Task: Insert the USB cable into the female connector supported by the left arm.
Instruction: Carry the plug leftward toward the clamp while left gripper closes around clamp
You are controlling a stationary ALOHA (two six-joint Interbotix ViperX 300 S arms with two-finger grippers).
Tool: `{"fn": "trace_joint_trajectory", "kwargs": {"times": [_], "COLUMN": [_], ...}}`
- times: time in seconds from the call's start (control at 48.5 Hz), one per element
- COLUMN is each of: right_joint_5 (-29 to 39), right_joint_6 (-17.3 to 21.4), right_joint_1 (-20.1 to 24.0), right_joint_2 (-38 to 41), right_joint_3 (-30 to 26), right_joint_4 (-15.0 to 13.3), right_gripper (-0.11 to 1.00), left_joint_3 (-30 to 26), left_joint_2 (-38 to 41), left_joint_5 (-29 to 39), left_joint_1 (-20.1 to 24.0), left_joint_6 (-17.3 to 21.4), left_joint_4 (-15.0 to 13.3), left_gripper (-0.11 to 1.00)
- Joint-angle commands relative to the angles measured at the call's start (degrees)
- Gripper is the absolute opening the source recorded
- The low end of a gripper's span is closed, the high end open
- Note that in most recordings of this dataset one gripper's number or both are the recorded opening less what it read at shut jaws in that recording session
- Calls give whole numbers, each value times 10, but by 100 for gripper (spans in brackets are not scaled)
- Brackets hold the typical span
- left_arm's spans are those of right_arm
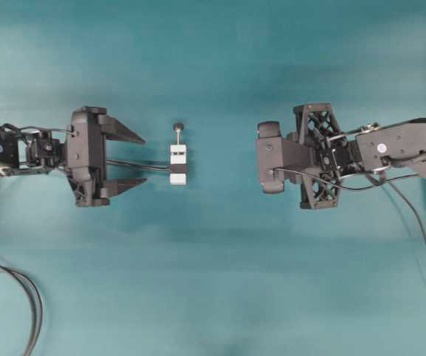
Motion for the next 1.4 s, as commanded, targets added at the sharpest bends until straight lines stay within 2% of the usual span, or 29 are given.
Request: {"fn": "trace_joint_trajectory", "kwargs": {"times": [0.0, 0.289, 0.433, 0.681, 0.908, 1.156, 1.383], "right_joint_5": [2, 43, 43, 41, 47, 53, 53], "right_joint_6": [0, -2, -2, -11, -33, -39, -38], "right_joint_1": [-1, -1, -1, 2, 6, 11, 16], "right_joint_2": [-4, 14, 30, 76, 102, 110, 117], "right_joint_3": [-18, -48, -70, -121, -158, -171, -177], "right_joint_4": [-3, -3, -3, -3, -3, -4, -4], "right_gripper": [21, 21, 21, 22, 21, 21, 21], "left_joint_3": [-11, -10, -10, -6, -11, -14, -28], "left_joint_2": [5, 61, 76, 80, 80, 89, 100], "left_joint_5": [-35, -134, -151, -155, -160, -159, -160], "left_joint_1": [2, -1, -1, -10, -16, -17, -18], "left_joint_6": [3, 0, -2, -25, -28, -32, -59], "left_joint_4": [-3, -3, -3, -3, -3, -3, -3], "left_gripper": [93, 93, 93, 93, 93, 93, 93]}}
